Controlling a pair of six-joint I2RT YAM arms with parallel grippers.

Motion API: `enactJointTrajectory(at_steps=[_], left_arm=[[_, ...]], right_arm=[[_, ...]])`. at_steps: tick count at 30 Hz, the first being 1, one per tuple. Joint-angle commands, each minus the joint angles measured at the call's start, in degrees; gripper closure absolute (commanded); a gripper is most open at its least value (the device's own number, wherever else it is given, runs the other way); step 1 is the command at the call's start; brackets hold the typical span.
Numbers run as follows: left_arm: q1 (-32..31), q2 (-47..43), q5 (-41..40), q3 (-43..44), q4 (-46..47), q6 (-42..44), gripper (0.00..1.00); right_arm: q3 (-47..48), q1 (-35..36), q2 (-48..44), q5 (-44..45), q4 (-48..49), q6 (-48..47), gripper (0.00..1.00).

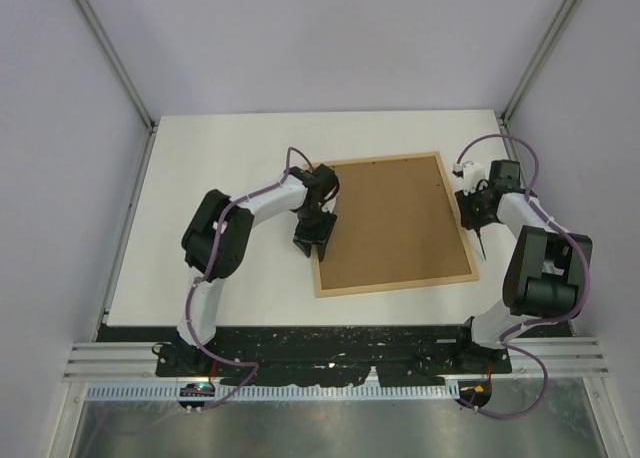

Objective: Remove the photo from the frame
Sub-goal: Adjust the photo frame at the center of the board.

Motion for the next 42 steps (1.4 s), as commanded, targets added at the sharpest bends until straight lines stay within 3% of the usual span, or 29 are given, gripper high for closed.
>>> enactJointTrajectory(at_steps=[1, 12, 25, 31, 37, 42], left_arm=[[0.86, 1.13, -3.79, 2.84, 0.19, 2.27, 0.57], [2.01, 0.52, -2.74, 3.37, -0.08, 2.97, 0.58], [2.01, -5.1, 0.25, -4.54, 1.68, 2.62, 0.48], [2.01, -5.02, 1.13, -4.19, 1.42, 2.71, 0.44], [2.18, -3.0, 0.61, -3.4, 1.15, 3.24, 0.44], [3.59, -3.17, -1.24, -3.4, 1.24, 3.67, 0.5]], right_arm=[[-0.71, -3.62, -2.67, 3.59, 3.31, -1.76, 0.92], [-3.34, -5.48, 2.95, 7.02, 1.73, -7.39, 0.92], [-11.16, -2.5, -2.58, 0.78, -2.58, -7.13, 0.92], [-12.22, 0.75, -5.04, 0.69, -3.37, -5.37, 0.92], [-12.48, 2.96, -6.63, 1.31, -3.55, -3.96, 0.92], [-13.01, 3.04, -7.42, 1.57, -3.37, -4.4, 0.92]])
